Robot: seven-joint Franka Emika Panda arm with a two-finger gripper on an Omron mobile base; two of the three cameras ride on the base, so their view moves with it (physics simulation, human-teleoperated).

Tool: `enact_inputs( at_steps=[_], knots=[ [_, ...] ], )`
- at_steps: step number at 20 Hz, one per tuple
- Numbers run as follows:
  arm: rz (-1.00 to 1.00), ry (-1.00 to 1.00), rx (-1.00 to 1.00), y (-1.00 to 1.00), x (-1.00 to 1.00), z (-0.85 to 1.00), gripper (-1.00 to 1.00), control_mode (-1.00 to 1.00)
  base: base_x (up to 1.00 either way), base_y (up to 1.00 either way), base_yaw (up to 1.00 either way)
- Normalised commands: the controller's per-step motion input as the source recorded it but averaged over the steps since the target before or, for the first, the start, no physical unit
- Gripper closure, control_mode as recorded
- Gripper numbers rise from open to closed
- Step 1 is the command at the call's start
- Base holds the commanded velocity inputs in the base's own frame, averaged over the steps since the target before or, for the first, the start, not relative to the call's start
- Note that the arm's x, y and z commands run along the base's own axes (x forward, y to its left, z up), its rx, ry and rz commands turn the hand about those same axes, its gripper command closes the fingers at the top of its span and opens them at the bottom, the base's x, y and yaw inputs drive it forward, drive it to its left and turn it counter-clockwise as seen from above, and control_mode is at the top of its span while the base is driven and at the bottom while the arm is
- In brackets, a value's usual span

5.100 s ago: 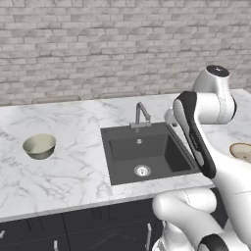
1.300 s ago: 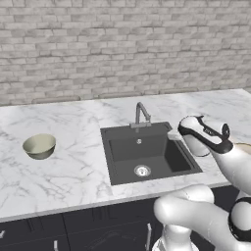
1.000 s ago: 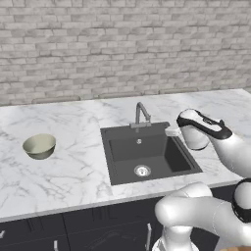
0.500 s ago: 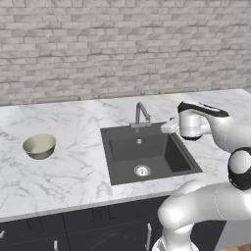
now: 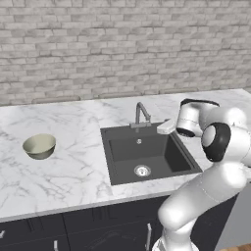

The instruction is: Rinse each bowl for a few seconds and place them down in the sink or on the counter.

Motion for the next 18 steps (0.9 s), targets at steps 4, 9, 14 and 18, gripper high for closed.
enact_inputs(
  at_steps=[4,9,14,18],
  knots=[
    [0.02,-0.01,0.08,0.0,0.44,-0.1,-1.0,-1.0,0.0,0.0,0.0],
    [0.0,0.0,0.06,0.0,0.47,-0.03,-1.0,-1.0,0.0,0.0,0.0],
    [0.0,0.0,0.05,-0.01,0.48,0.0,-1.0,-1.0,0.0,0.0,0.0],
    [0.0,0.0,0.05,0.0,0.43,0.0,-1.0,-1.0,0.0,0.0,0.0]
  ],
)
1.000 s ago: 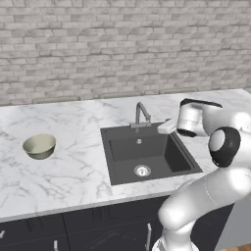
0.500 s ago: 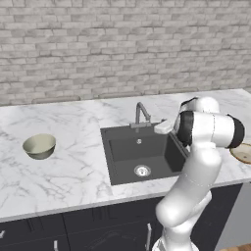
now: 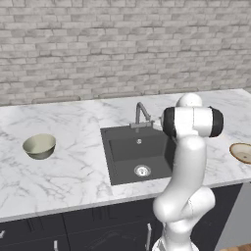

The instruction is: Rinse each bowl for a few seconds and place them down in the sink or on the counter.

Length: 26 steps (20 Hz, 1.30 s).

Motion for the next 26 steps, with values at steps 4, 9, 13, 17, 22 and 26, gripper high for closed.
enact_inputs(
  at_steps=[4,9,13,17,22,26],
  knots=[
    [0.0,0.0,0.02,0.02,0.44,-0.07,-1.0,-1.0,0.0,0.0,0.0],
    [0.0,0.0,0.0,0.03,0.46,-0.11,-1.0,-1.0,0.0,0.0,0.0],
    [-0.01,0.0,0.0,0.0,0.46,-0.17,-1.0,-1.0,0.0,0.0,0.0],
    [-0.01,0.0,0.0,0.0,0.45,-0.18,-1.0,-1.0,0.0,0.0,0.0],
    [-0.02,0.0,0.0,0.0,0.36,-0.17,-1.0,-1.0,0.0,0.0,0.0],
    [-0.04,0.03,0.0,-0.02,0.24,-0.13,-1.0,-1.0,0.0,0.0,0.0]
  ],
)
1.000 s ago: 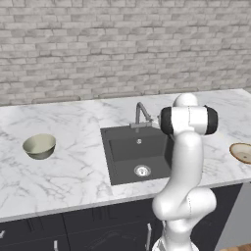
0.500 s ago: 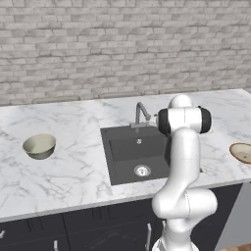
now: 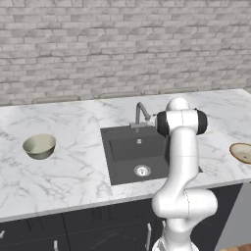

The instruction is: Rinse each bowl for a few seconds and place them down in the sink or on the counter.

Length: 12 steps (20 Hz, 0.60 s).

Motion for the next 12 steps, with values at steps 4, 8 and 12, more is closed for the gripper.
enact_inputs(
  at_steps=[4,8,12],
  knots=[
    [-0.05,0.04,0.0,-0.06,0.18,-0.09,-1.0,-1.0,0.0,0.0,0.0],
    [-0.08,0.04,0.0,-0.03,0.14,-0.06,-1.0,-1.0,0.0,0.0,0.0],
    [-0.1,0.04,0.0,-0.01,0.13,-0.04,-1.0,-1.0,0.0,0.0,0.0]
  ],
)
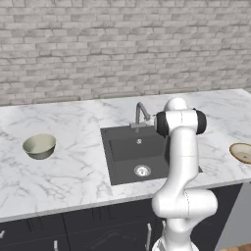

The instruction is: Rinse each bowl for a few seconds and place them down in the sink or on the counter.

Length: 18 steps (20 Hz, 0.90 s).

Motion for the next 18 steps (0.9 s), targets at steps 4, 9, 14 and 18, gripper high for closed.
enact_inputs(
  at_steps=[4,9,14,18],
  knots=[
    [-0.11,0.02,0.0,-0.2,0.06,-0.02,-1.0,-1.0,0.0,0.0,0.0],
    [-0.12,0.01,0.0,-0.48,0.0,-0.02,-1.0,-1.0,0.0,0.0,0.0],
    [-0.12,0.02,0.0,-0.59,0.0,-0.05,-1.0,-1.0,0.0,0.0,0.0],
    [-0.11,0.02,0.0,-0.63,0.0,-0.05,-1.0,-1.0,0.0,0.0,0.0]
  ],
)
